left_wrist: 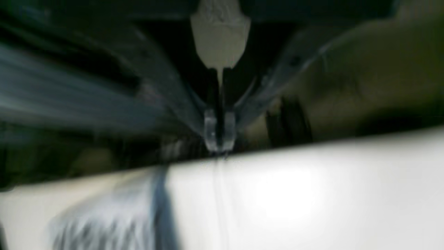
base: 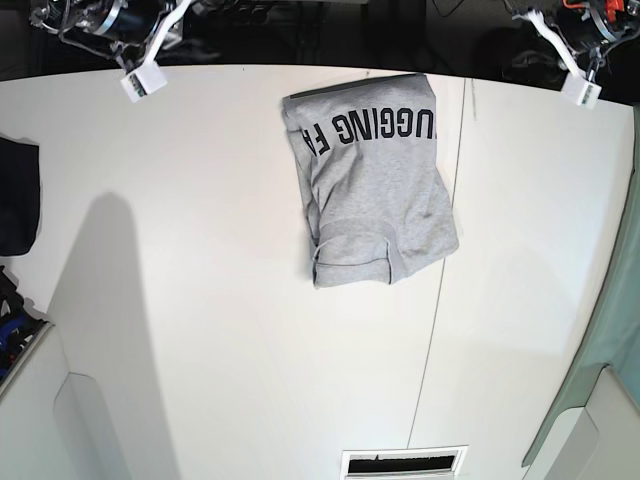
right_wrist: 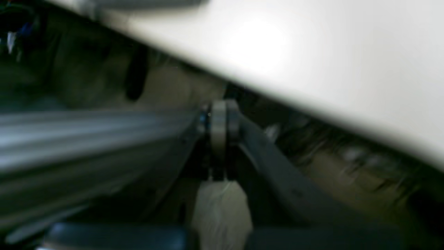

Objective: Layout the t-shirt on the table in an organized manner, then fold the t-shirt properly

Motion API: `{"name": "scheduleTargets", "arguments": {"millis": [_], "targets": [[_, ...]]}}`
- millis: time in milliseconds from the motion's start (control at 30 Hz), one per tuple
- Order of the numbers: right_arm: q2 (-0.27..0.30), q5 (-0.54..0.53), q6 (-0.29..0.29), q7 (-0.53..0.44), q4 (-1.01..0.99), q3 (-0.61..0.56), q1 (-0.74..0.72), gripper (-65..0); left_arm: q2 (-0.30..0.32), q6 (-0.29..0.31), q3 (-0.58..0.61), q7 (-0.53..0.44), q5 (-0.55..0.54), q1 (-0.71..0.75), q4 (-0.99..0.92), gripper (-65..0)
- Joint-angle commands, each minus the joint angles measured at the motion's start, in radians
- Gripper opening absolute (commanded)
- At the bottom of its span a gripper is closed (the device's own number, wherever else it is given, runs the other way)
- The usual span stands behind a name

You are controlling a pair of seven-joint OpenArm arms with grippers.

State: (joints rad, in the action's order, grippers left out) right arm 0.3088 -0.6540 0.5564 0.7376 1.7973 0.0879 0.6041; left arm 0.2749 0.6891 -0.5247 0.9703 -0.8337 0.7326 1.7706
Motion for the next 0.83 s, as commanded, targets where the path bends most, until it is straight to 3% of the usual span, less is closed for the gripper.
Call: {"name": "scheduleTargets", "arguments": {"millis": [0, 200, 333, 467, 600, 700, 800], "targets": [[0.016, -0.023, 0.012, -0.01, 0.006, -0.011, 0.029, -65.0, -0.01, 0.009, -0.005, -0.007, 0.019, 0.035, 0.013, -63.7], [0.045, 0.027, 0.012, -0.022, -0.112, -0.127, 0.092, -65.0, -0.041, 0.003, 0.087, -0.008, 0.204, 0.116, -0.061, -63.7], [0.042, 0.145, -0.003, -0.023, -0.246, -0.213, 0.088, -65.0, -0.033, -0.133, 0.266, -0.06, 0.362, 0.089, -0.195, -63.7], [0.005, 0.289, -0.053, -0.018, -0.4, -0.301, 0.033, -65.0, -0.01, -0.231, 0.473, -0.118, 0.445, -0.026, -0.412, -63.7], [-0.035, 0.415, -0.111, 0.014, -0.572, -0.381, -0.055, -65.0, -0.011, -0.24, 0.653, -0.172, 0.499, -0.192, -0.684, -63.7], [-0.061, 0.458, -0.128, 0.034, -0.699, -0.41, -0.132, -65.0, -0.024, -0.299, 0.766, -0.2, 0.499, -0.34, -0.891, -63.7], [-0.089, 0.494, -0.131, 0.033, -0.811, -0.414, -0.205, -65.0, -0.049, -0.312, 0.83, -0.237, 0.5, -0.453, -1.065, -63.7]]}}
